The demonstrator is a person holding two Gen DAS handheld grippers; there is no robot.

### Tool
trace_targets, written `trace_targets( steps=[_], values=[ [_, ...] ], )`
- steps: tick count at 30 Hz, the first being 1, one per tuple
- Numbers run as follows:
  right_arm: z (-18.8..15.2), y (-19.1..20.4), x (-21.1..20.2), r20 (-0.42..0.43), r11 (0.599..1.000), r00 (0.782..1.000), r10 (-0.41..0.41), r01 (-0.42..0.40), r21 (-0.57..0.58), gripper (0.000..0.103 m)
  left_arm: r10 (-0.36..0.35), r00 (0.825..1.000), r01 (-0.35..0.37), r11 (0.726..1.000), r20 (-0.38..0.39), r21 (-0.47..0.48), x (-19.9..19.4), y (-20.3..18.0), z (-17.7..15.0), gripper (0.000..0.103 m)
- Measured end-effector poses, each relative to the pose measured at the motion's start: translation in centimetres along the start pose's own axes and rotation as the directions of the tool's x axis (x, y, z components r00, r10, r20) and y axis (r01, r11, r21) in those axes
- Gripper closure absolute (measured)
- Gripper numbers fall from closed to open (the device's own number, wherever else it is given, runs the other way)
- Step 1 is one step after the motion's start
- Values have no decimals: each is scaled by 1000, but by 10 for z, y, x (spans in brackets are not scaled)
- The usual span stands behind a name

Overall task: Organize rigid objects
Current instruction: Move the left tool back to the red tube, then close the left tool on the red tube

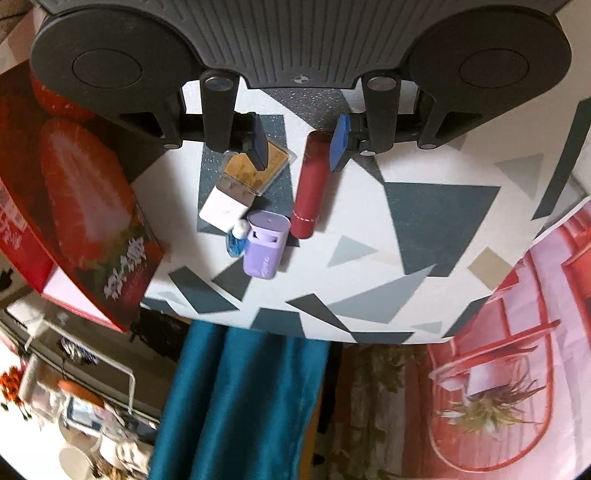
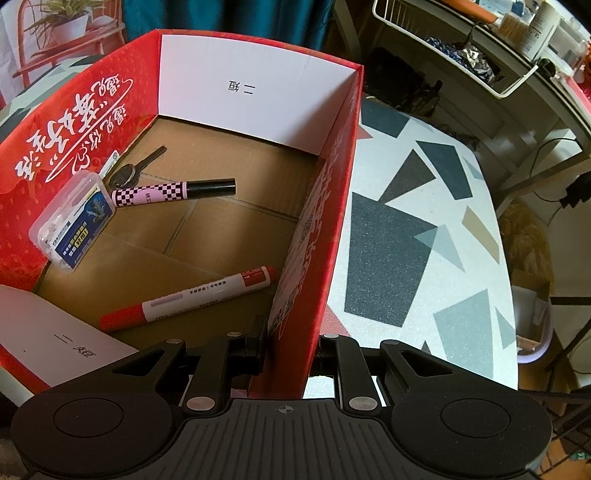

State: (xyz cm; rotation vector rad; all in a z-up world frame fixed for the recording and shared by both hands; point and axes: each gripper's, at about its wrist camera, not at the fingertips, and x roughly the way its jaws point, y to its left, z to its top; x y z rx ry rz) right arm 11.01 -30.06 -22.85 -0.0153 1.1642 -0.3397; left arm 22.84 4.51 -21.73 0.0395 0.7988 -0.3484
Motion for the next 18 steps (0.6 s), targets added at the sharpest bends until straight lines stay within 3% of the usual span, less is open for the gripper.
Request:
trace_targets(
  steps=[6, 9, 11, 18],
  values=[
    [0, 0, 0, 1, 1000, 1000, -1, 1, 2, 87, 54, 998, -51, 995, -44, 81, 29, -5, 2, 64],
    [0, 0, 0, 1, 1000, 1000, 0, 0, 2, 87, 82, 994, -78, 996, -72, 53, 38, 0, 2, 65],
    [0, 0, 0, 1, 1000, 1000, 0, 0, 1, 87, 82, 994, -80, 996, -77, 31, 39, 4, 0, 78],
    [0, 0, 0, 4, 1000, 1000, 0, 0, 5, 87, 73, 992, -73, 997, -103, -2, 27, 0, -9, 79]
  ],
)
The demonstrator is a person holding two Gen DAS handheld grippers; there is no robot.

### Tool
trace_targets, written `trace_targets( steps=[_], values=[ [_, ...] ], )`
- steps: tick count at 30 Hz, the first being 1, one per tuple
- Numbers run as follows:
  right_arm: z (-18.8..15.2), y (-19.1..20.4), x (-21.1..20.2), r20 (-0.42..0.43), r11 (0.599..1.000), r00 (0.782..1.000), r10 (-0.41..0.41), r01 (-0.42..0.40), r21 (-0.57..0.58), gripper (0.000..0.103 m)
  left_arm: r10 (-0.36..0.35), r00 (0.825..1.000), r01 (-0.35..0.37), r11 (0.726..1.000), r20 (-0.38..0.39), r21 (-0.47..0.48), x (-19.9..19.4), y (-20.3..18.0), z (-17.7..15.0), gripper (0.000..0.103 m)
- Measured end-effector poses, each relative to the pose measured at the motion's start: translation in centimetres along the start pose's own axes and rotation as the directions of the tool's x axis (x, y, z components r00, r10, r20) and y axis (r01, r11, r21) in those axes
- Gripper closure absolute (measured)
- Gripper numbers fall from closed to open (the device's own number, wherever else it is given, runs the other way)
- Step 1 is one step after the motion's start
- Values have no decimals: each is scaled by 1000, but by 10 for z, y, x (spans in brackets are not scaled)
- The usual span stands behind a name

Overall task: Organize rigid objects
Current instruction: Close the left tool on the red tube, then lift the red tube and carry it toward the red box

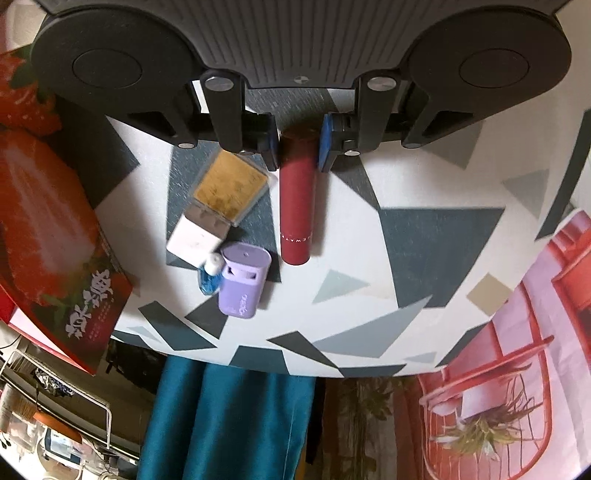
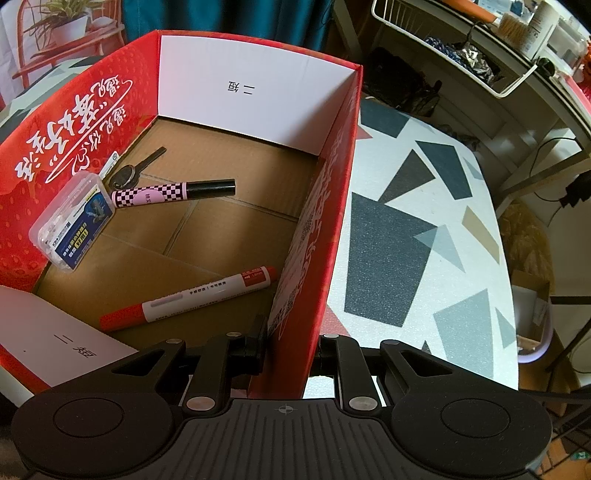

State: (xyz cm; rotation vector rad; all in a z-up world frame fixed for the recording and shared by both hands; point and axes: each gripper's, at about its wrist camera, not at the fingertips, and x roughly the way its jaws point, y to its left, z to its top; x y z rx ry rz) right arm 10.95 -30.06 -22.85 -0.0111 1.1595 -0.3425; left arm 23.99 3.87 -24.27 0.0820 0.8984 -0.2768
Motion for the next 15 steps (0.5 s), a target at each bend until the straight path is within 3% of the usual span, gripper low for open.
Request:
trace_targets(
  steps=[4, 15],
  values=[
    [0, 0, 0, 1, 1000, 1000, 0, 0, 2, 87, -27, 1000, 27, 999, -12, -21, -6, -8, -7, 79],
    [0, 0, 0, 1, 1000, 1000, 0, 0, 2, 87, -115, 993, 115, 993, -12, 31, -11, -37, -16, 79]
  ],
)
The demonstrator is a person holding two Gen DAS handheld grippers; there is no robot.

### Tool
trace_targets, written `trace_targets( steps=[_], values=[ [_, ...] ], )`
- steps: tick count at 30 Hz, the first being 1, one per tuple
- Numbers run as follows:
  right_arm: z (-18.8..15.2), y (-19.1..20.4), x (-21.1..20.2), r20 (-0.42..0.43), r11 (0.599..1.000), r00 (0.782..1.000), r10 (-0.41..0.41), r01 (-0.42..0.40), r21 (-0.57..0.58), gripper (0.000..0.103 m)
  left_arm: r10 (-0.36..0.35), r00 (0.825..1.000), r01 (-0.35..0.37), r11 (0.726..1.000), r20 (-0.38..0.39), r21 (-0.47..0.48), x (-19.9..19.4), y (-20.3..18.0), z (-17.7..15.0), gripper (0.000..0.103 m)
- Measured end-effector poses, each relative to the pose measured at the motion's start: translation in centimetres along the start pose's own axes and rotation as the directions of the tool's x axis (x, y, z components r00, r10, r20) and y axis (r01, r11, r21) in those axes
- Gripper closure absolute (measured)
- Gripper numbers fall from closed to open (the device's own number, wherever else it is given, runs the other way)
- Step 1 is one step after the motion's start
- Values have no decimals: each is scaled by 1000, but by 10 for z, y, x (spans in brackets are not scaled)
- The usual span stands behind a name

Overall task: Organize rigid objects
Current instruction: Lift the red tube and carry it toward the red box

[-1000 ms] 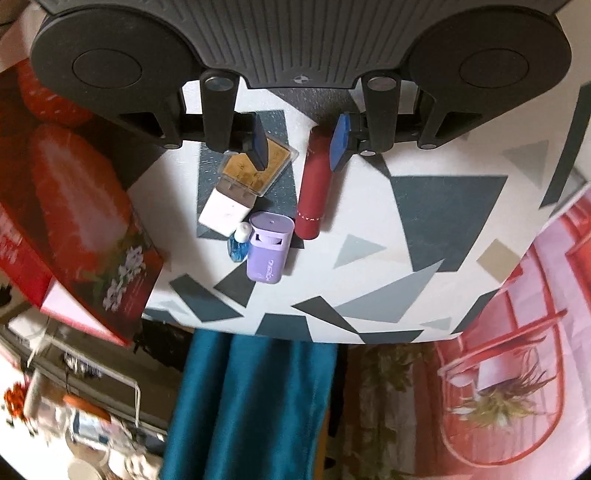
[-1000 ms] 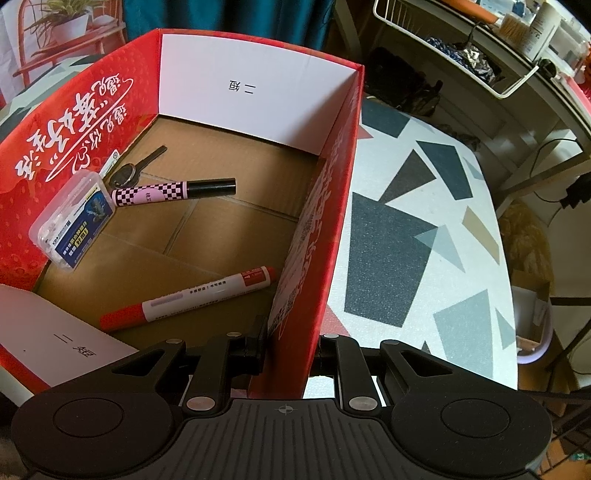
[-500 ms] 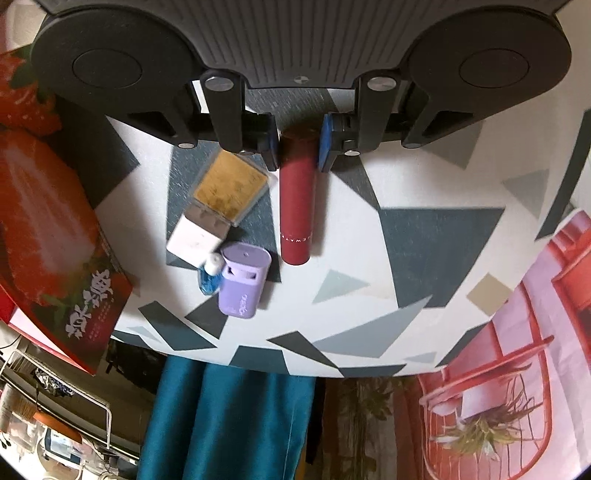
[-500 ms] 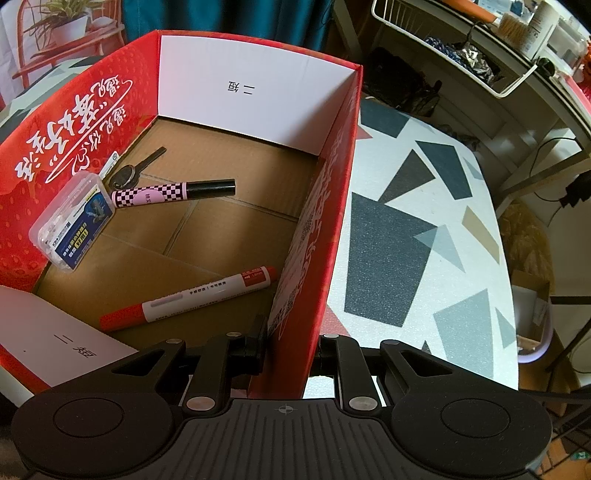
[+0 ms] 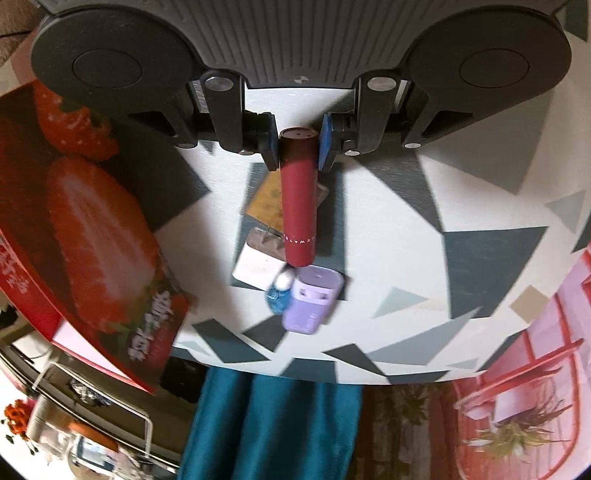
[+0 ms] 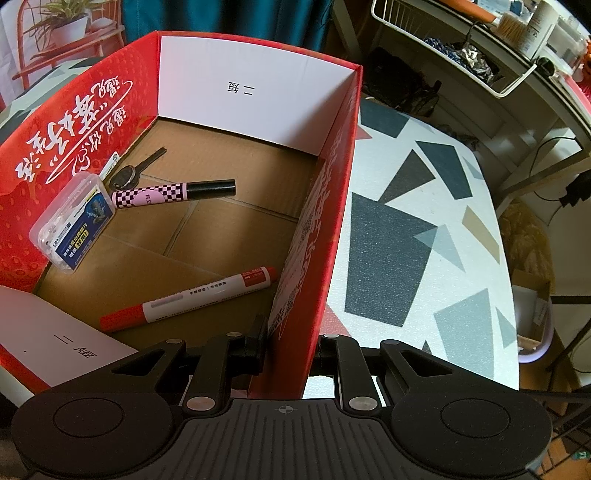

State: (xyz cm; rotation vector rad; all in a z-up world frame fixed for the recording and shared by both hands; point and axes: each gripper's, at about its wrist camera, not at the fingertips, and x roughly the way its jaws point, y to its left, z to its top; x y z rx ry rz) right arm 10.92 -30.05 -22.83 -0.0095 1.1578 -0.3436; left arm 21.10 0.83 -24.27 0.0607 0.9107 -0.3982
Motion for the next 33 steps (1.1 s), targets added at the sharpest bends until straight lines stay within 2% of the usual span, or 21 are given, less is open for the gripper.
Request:
trace_targets(
  steps=[8, 12, 15, 17, 18, 21, 25, 26, 28, 33],
  values=[
    [0, 0, 0, 0, 1000, 1000, 0, 0, 0, 87, -106, 994, 106, 993, -10, 57, 9, -30, -3, 77],
    [0, 0, 0, 0, 1000, 1000, 0, 0, 0, 87, -176, 984, 177, 982, -13, 67, 15, -44, -3, 73],
    [0, 0, 0, 0, 1000, 1000, 0, 0, 0, 87, -223, 975, 223, 971, -9, 80, 19, -55, -3, 60],
    [0, 0, 0, -1, 1000, 1000, 0, 0, -1, 87, -261, 965, 259, 960, 3, 102, 22, -63, -3, 47],
    [0, 0, 0, -1, 1000, 1000, 0, 0, -1, 87, -278, 961, 274, 953, 8, 126, 23, -68, -3, 45],
    [0, 0, 0, -1, 1000, 1000, 0, 0, -1, 87, -258, 965, 244, 945, 40, 217, 22, -73, 0, 37],
    [0, 0, 1, -2, 1000, 1000, 3, -3, -2, 87, -247, 966, 210, 925, 79, 317, 19, -67, 11, 15],
    [0, 0, 1, -3, 1000, 1000, 3, -3, -2, 87, -242, 966, 200, 917, 85, 345, 19, -66, 15, 10],
    [0, 0, 1, -2, 1000, 1000, 2, -2, -2, 87, -242, 967, 190, 896, 83, 400, 21, -65, 20, 6],
    [0, 1, 1, -3, 1000, 1000, 3, -3, -3, 87, -241, 970, 188, 813, 25, 551, 33, -73, 23, 5]
  ],
)
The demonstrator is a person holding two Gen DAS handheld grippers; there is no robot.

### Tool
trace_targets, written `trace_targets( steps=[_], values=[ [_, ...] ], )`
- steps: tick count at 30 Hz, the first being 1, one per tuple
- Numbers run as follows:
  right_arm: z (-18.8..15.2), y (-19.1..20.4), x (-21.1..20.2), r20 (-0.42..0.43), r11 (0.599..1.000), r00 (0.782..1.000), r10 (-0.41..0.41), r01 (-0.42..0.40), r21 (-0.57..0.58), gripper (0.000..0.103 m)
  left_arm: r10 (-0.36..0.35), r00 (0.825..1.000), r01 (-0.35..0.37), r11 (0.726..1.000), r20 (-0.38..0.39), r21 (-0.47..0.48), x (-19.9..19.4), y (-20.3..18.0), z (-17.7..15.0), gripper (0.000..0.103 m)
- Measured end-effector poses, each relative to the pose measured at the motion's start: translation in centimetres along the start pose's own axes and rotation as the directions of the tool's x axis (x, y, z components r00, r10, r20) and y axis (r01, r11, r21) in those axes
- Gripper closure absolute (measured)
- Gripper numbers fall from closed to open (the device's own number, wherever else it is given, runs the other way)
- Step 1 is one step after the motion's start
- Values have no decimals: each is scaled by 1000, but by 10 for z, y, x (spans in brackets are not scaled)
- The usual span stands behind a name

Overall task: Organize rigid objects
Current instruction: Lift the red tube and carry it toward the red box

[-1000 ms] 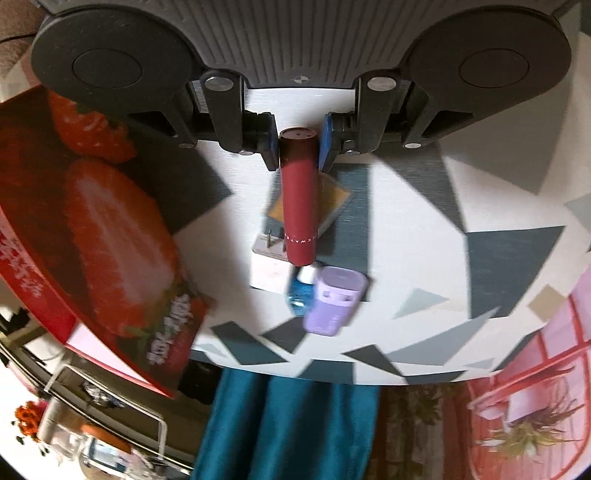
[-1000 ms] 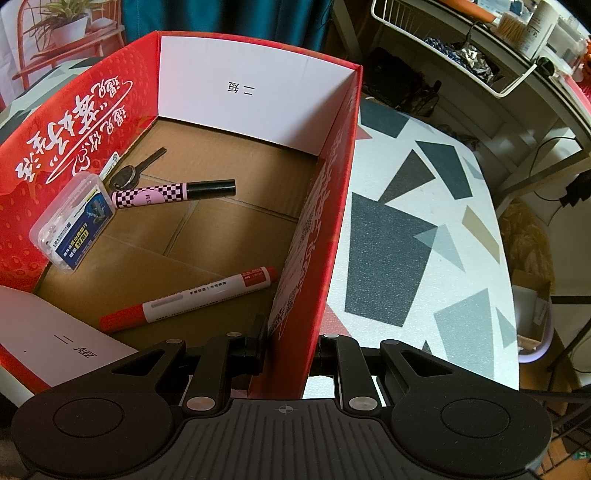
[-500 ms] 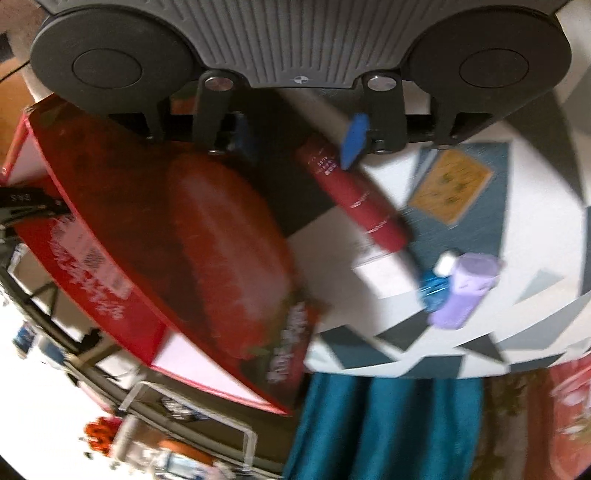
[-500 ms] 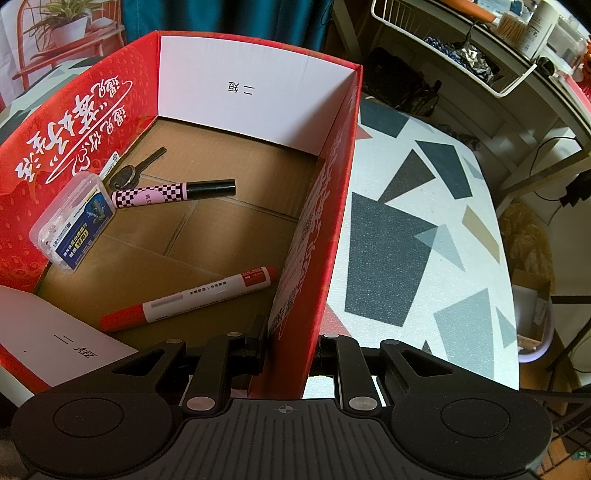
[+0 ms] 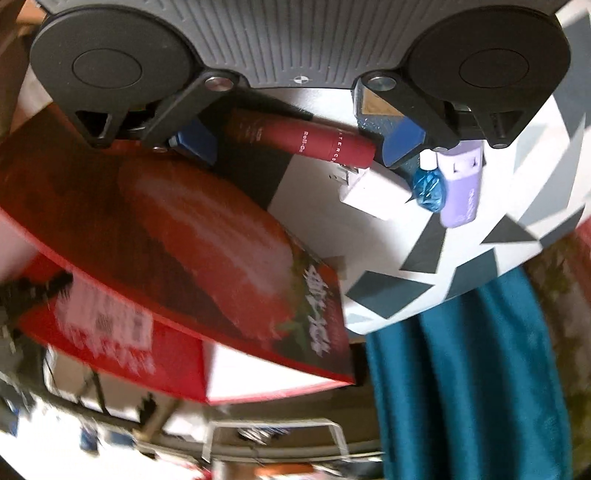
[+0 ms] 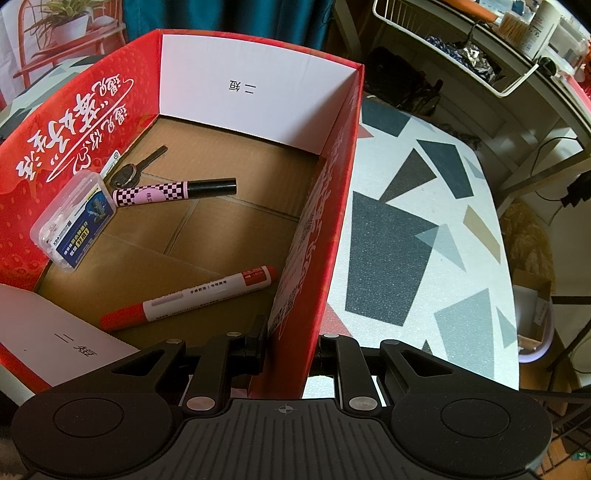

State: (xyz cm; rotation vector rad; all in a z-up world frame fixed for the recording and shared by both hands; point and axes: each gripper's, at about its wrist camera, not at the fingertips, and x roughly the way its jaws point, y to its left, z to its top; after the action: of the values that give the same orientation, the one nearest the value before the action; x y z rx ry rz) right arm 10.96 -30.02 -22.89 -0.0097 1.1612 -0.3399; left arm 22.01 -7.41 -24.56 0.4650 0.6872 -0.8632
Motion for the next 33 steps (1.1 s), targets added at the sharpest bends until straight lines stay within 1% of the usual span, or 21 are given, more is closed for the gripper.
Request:
trace_targets(
  steps=[2, 4, 8, 11, 16, 23, 27, 30, 33],
  values=[
    [0, 0, 0, -2, 1000, 1000, 1, -1, -3, 87, -17, 1000, 18, 999, -14, 39, 6, 0, 0, 5],
    [-1, 0, 1, -4, 1000, 1000, 2, -2, -4, 87, -25, 999, 26, 998, -22, 57, 10, 2, 0, 5],
    [0, 0, 1, -5, 1000, 1000, 1, -1, -5, 87, -59, 998, 60, 998, -30, 34, 17, 12, -1, 3],
    [0, 0, 1, -5, 1000, 1000, 2, -2, -5, 87, -72, 997, 73, 997, -30, 28, 22, 16, -1, 2],
    [-1, 1, 1, -6, 1000, 1000, 1, -1, -5, 87, -100, 994, 101, 995, -53, -1, 28, 20, -1, 2],
    [0, 1, 1, -7, 1000, 1000, 2, -2, -7, 87, -101, 994, 100, 995, -50, -30, 26, 21, -4, 2],
    [0, 1, 1, -7, 1000, 1000, 2, -2, -6, 87, -92, 995, 92, 996, -40, -5, 20, 12, -8, 2],
    [0, 0, 1, -6, 1000, 1000, 2, -2, -6, 87, -72, 997, 72, 997, -38, -9, 14, 7, -11, 2],
    [0, 1, 1, -6, 1000, 1000, 2, -2, -6, 87, -59, 998, 59, 998, -20, -5, 5, 4, -8, 2]
  ],
)
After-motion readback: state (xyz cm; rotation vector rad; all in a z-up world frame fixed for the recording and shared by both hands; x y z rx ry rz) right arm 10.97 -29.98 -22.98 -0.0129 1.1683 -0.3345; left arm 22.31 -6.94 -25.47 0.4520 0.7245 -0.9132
